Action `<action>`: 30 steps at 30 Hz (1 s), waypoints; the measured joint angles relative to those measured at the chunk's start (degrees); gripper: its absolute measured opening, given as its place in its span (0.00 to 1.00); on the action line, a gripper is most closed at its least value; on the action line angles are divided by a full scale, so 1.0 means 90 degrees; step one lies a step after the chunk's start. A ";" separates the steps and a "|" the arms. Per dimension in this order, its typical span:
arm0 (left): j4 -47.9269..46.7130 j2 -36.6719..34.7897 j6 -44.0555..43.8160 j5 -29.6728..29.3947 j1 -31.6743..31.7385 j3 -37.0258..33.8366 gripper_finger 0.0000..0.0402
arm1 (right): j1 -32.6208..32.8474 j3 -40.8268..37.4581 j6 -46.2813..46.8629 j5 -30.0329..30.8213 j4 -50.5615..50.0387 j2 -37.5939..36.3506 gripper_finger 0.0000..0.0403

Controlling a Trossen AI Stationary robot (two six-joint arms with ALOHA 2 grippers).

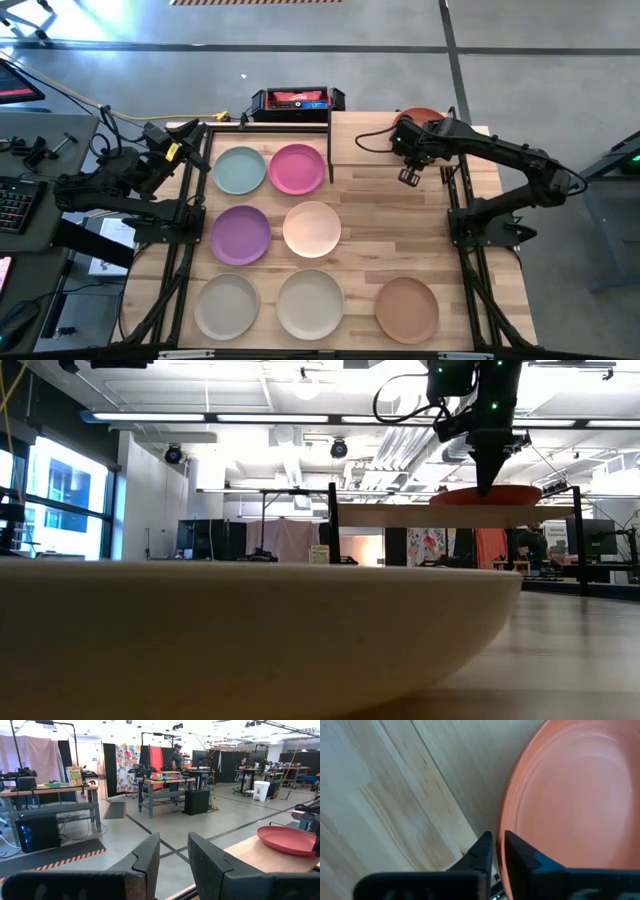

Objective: Place and stack plates onto a shelf
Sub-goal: Stack the pink plate on top of the orange plate on the shelf

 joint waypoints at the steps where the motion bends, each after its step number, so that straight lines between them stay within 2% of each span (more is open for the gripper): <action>1: 0.0000 0.0000 0.0000 0.0001 0.0001 0.0000 0.22 | 0.0000 0.0000 0.0028 0.0011 -0.0015 0.0000 0.11; 6: 0.0000 0.0000 0.0000 0.0005 0.0001 0.0000 0.22 | 0.0000 0.0000 0.0143 0.0274 -0.0006 -0.0002 0.23; 10: 0.0000 0.0000 0.0000 0.0005 0.0002 0.0000 0.22 | 0.0000 0.0000 0.0150 0.0303 -0.0002 -0.0005 0.28; 19: 0.0000 0.0000 -0.0026 0.0012 0.0000 0.0000 0.22 | 0.0002 0.0049 0.0276 -0.0115 -0.0090 -0.0005 0.28; 26: 0.0104 0.0045 -0.0157 0.0178 0.0001 0.0002 0.22 | 0.0002 0.0760 0.0320 -0.0119 -0.0340 -0.0012 0.28; 30: 0.0819 0.0267 0.0412 0.0460 0.0000 0.0005 0.22 | 0.0002 0.1266 0.0320 -0.0119 -0.0376 -0.0012 0.28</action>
